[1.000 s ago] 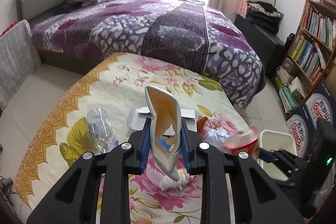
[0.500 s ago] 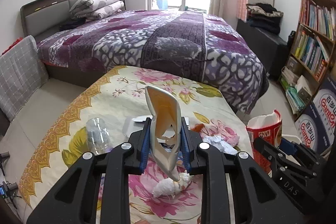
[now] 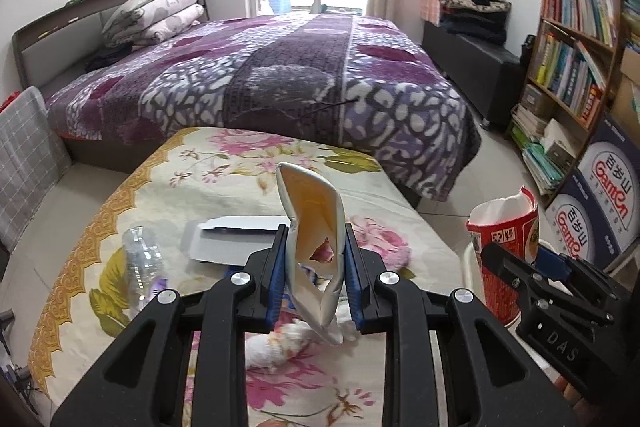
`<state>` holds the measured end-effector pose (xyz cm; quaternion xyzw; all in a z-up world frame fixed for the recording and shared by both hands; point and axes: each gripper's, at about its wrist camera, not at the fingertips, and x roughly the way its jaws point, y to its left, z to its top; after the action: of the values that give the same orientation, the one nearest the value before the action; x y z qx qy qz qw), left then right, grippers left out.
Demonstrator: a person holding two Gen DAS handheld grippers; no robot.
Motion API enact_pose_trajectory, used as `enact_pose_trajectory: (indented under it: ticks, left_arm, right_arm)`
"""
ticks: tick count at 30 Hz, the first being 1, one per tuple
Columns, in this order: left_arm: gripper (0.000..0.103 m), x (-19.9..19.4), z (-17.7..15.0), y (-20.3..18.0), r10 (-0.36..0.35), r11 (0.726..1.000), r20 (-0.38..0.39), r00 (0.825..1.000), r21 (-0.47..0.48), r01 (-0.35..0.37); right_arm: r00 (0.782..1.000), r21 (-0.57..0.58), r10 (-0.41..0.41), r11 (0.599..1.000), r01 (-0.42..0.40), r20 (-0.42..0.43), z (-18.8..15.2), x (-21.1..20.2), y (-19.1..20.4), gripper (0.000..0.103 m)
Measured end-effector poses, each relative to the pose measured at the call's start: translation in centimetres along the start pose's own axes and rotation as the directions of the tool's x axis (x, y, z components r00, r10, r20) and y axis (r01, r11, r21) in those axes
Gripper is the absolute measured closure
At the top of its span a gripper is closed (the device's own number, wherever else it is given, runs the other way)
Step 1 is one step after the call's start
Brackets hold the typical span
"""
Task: Collect trash
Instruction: 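Carry the red noodle cup over the bin and open the right gripper, then move the torn white cup over the bin and open the left gripper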
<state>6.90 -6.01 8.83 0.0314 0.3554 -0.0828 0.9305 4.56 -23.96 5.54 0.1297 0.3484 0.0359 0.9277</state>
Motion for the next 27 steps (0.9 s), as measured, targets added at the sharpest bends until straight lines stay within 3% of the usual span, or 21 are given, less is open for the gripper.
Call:
enact_pose_trajectory:
  ticks: [9,14,18,22,27]
  left_arm:
    - [0.077,0.8,-0.6,-4.3,-0.050,0.997,-0.026,0.998,0.054,0.051]
    - [0.077,1.2,-1.2,-6.8,-0.090,0.992,-0.052,0.995,0.080,0.094]
    - [0.077,1.5,-1.7,-8.8,-0.123,0.986,-0.070,0.990,0.103,0.130]
    - [0.077,1.6,-2.1,-10.9,-0.152,0.979,-0.087,0.984,0.124,0.163]
    - [0.076,2.0,-2.5,-13.1,-0.194,0.970,-0.115,0.974,0.127,0.208]
  right_arm:
    - [0.994,0.134,-0.106,0.985,0.107,-0.015,0.3,-1.6,-5.5,0.054]
    - [0.977,0.208,-0.211,0.955,0.209,-0.015,0.4,-2.8,-8.4,0.049]
    - [0.959,0.246,-0.284,0.931,0.272,0.017,0.4,-4.4,-10.1,0.028]
    - [0.944,0.272,-0.329,0.912,0.307,0.039,0.6,-5.5,-11.3,0.015]
    - [0.930,0.326,-0.364,0.885,0.331,0.044,0.5,-7.1,-13.5,0.007]
